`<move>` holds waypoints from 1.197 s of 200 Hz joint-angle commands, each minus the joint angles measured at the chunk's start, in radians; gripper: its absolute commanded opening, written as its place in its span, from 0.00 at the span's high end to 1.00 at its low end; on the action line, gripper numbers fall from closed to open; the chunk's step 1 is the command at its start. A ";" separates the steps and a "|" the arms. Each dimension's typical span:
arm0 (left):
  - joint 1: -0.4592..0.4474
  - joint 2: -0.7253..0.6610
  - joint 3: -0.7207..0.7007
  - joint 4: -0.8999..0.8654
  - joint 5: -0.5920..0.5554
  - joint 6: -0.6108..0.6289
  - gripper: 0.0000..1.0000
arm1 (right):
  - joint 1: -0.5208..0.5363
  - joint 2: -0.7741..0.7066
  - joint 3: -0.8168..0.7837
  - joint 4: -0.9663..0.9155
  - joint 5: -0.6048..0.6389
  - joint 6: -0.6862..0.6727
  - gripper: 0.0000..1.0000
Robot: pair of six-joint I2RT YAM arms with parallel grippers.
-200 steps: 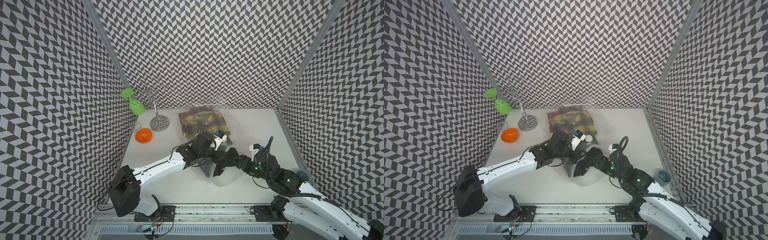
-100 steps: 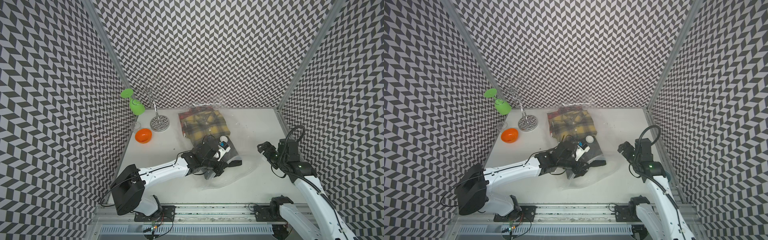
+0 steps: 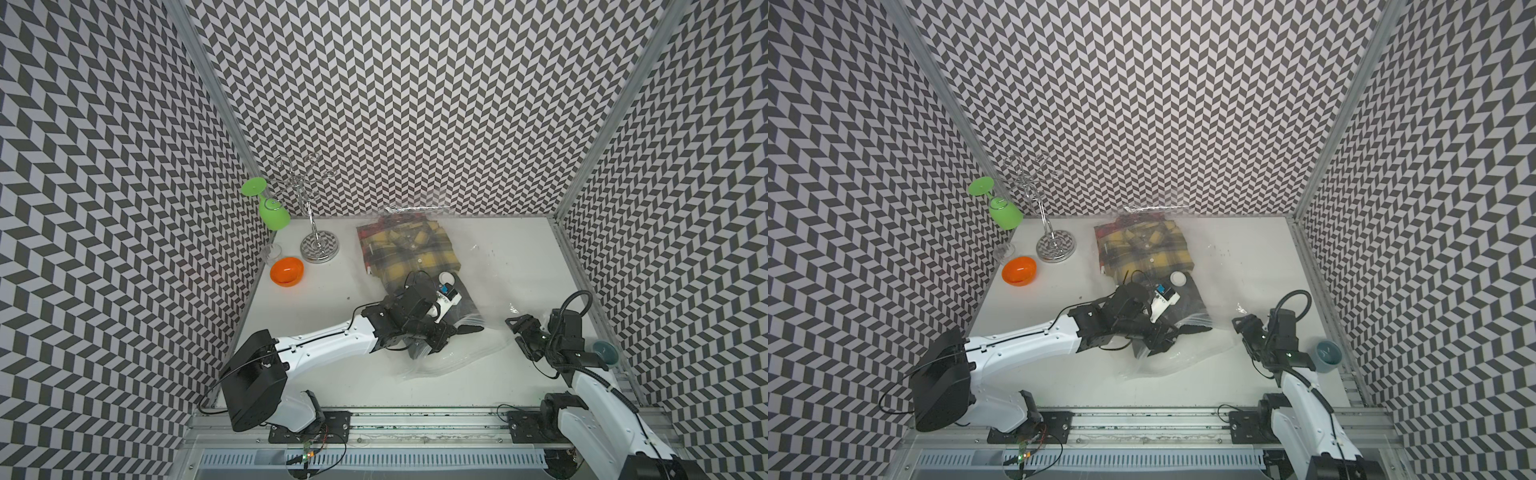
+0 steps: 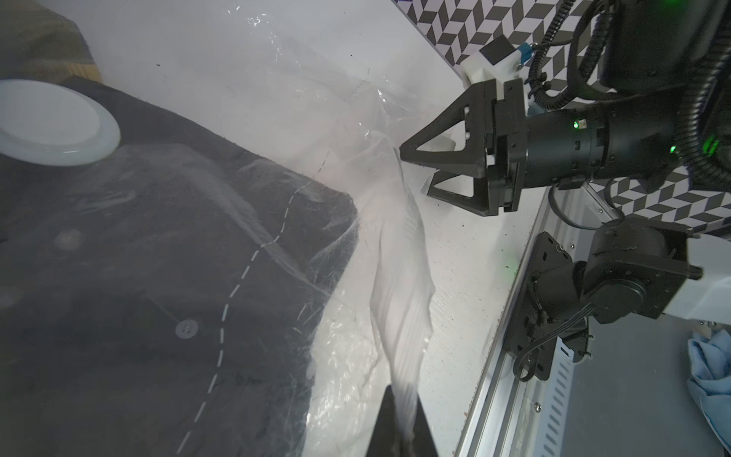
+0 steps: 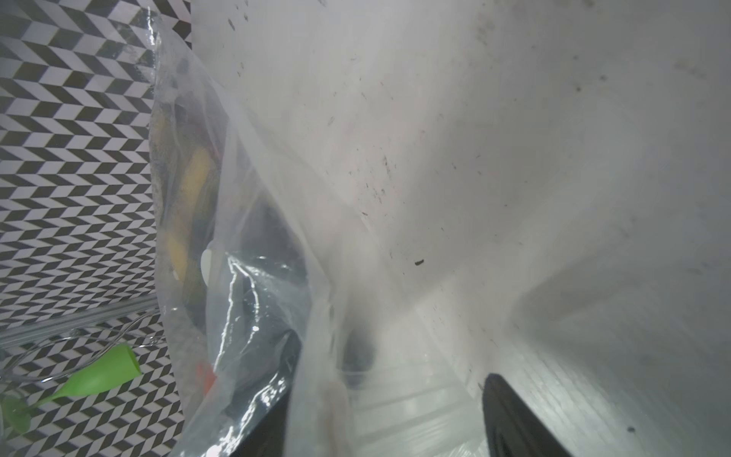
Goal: Place the folded shirt into the vacuum bag
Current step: Adjust the vacuum bag at the center of the board.
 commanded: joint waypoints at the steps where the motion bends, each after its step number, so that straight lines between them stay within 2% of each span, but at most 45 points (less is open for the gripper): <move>1: -0.023 -0.024 -0.036 -0.016 0.024 0.012 1.00 | -0.004 0.027 0.040 0.196 -0.076 0.079 0.39; 34: -0.028 -0.021 -0.056 -0.020 0.020 0.007 1.00 | -0.003 0.069 0.063 0.248 -0.101 0.109 0.51; 51: -0.035 -0.011 -0.037 -0.023 0.016 0.007 1.00 | -0.002 0.083 0.058 0.277 -0.115 0.135 0.52; 61: -0.038 -0.009 -0.028 -0.025 0.016 0.007 1.00 | -0.002 0.088 0.053 0.293 -0.122 0.148 0.49; 81: -0.038 -0.004 -0.023 -0.027 0.016 0.009 1.00 | 0.000 0.083 0.064 0.269 -0.111 0.140 0.34; 96: -0.038 0.002 -0.024 -0.028 0.016 0.012 1.00 | 0.001 0.073 0.054 0.269 -0.103 0.148 0.33; 129: -0.044 0.015 -0.014 -0.031 0.015 0.016 1.00 | 0.009 0.091 0.025 0.348 -0.150 0.213 0.47; 165: -0.044 0.010 -0.011 -0.054 0.011 0.025 1.00 | 0.012 0.094 0.084 0.359 -0.169 0.234 0.79; 179: -0.046 -0.005 -0.010 -0.088 0.003 0.037 0.91 | 0.011 0.097 0.125 0.371 -0.180 0.253 0.89; 189: -0.047 -0.023 -0.009 -0.118 -0.016 0.046 0.79 | 0.011 0.106 0.164 0.371 -0.191 0.267 0.95; 201: -0.055 -0.048 -0.001 -0.157 -0.058 0.061 0.61 | 0.011 0.122 0.213 0.381 -0.191 0.267 0.95; 212: -0.077 -0.063 0.014 -0.195 -0.109 0.074 0.50 | 0.011 0.136 0.249 0.384 -0.191 0.267 0.95; 239: -0.145 -0.068 0.005 -0.211 -0.186 0.079 0.38 | 0.011 0.157 0.317 0.429 -0.191 0.267 0.95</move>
